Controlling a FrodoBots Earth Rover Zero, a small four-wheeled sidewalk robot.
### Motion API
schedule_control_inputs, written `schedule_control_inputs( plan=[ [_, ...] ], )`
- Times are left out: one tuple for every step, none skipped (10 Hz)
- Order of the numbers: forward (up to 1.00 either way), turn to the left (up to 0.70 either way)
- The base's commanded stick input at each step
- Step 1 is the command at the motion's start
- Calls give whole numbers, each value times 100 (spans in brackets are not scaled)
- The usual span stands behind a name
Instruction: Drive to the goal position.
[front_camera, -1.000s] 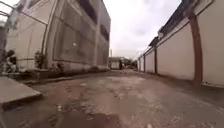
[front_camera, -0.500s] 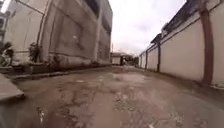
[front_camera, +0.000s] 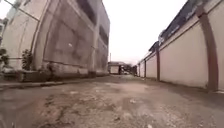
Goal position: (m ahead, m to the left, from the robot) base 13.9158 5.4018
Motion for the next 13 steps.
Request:
schedule_control_inputs(
  plan=[
    [85,-21],
    [85,0],
    [85,0],
    [85,0],
    [85,0],
    [85,0],
    [85,0],
    [85,0],
    [85,0],
    [85,-34],
    [85,-34],
    [85,-34],
    [85,-34]
  ],
)
